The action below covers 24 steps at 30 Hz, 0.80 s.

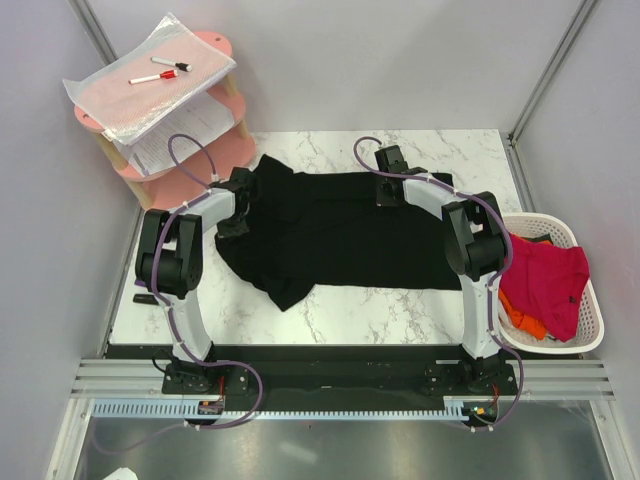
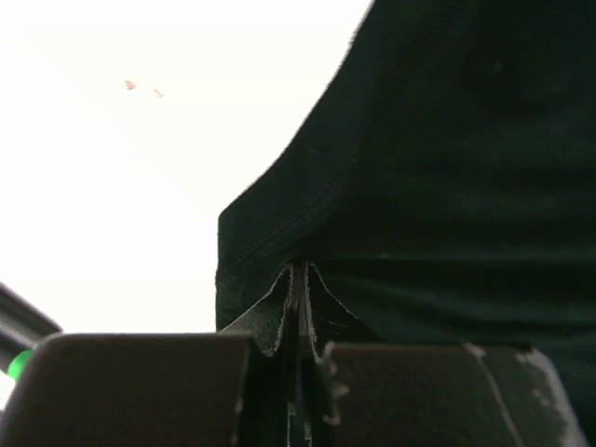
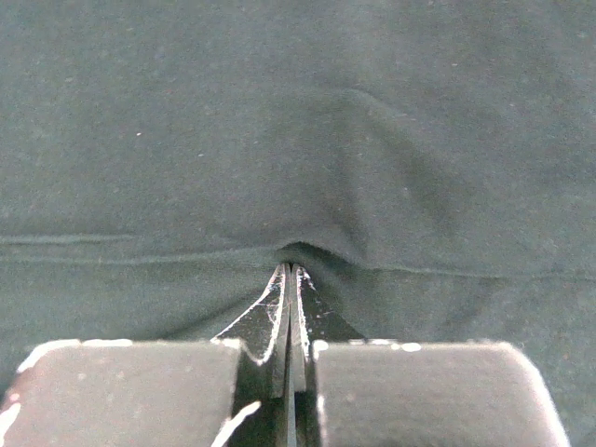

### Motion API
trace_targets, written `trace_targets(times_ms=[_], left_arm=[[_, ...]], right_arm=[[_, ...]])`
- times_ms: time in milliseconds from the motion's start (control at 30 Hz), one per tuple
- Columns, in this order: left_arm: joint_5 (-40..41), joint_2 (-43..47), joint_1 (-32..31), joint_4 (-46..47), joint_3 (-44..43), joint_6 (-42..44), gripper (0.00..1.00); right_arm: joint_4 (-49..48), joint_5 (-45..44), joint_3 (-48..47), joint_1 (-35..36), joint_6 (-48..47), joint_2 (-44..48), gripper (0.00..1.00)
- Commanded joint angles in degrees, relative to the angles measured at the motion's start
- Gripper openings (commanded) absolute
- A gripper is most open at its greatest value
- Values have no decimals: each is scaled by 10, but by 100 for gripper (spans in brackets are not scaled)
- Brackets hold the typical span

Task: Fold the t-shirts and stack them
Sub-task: Fold the flattened tshirt in 1/3 of the way

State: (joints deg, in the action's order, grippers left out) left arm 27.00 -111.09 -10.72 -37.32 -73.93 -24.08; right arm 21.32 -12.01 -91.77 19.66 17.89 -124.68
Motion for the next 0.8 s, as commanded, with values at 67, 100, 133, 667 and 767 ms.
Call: trace_targets(times_ms=[67,100,133,667,767], left_arm=[[48,37,-4,-13,24,-1,33],[49,46,-7,-12,26,-1,51],[53,54,-13,-8,29,0,62],[-85,214,-90,145,164,-4,100],[-97,191,-86,170,165,0,100]], right_arm=[[36,-54,6,-7,-26,-6,7],[33,-50,11,-8,-27,1,10],[27,-46,16,-7,-29,8,16],[-22,10,67,-3,-32,90,98],[-25,19,67,-2,-32,88,98]])
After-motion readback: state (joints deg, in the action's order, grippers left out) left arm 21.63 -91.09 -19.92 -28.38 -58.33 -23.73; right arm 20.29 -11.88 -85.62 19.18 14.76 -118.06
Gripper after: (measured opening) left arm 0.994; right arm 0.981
